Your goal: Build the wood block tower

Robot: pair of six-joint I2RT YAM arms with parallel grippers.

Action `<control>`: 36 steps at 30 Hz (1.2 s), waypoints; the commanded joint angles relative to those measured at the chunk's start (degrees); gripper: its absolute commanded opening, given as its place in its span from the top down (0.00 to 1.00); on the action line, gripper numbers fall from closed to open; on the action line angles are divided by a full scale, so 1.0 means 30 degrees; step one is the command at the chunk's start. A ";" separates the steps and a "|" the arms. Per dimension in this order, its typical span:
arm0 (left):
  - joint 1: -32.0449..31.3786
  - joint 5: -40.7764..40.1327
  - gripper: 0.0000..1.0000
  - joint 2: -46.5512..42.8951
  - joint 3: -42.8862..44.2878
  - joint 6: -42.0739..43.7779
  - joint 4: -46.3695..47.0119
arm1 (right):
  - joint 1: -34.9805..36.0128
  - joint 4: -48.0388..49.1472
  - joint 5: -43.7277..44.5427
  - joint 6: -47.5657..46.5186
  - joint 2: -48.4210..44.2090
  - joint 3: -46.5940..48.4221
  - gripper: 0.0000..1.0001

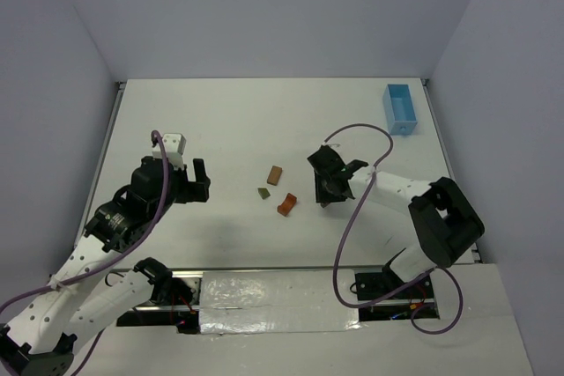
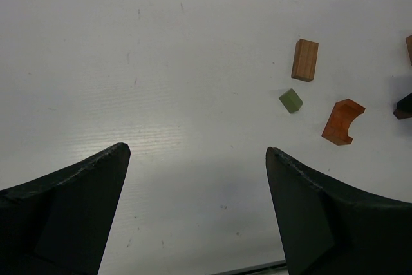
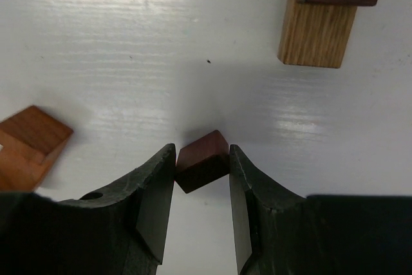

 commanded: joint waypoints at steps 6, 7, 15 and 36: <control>-0.0138 0.0153 0.01 -0.0315 -0.0145 0.0511 0.0665 | 0.0573 -0.0826 0.1502 0.2735 0.1700 0.1339 0.65; -0.0167 0.0153 0.00 -0.0315 -0.0174 0.0511 0.0694 | 0.0573 -0.0768 0.1413 0.2764 0.1702 0.1398 0.61; -0.0226 0.0211 0.00 -0.0022 -0.0117 0.0540 0.0665 | 0.0456 -0.0504 0.0623 0.0720 0.0502 0.1896 0.27; -0.0343 0.0357 0.01 0.0183 -0.0175 0.0599 0.0694 | -0.1479 0.0961 -0.4975 -0.6787 -0.0703 0.0373 0.34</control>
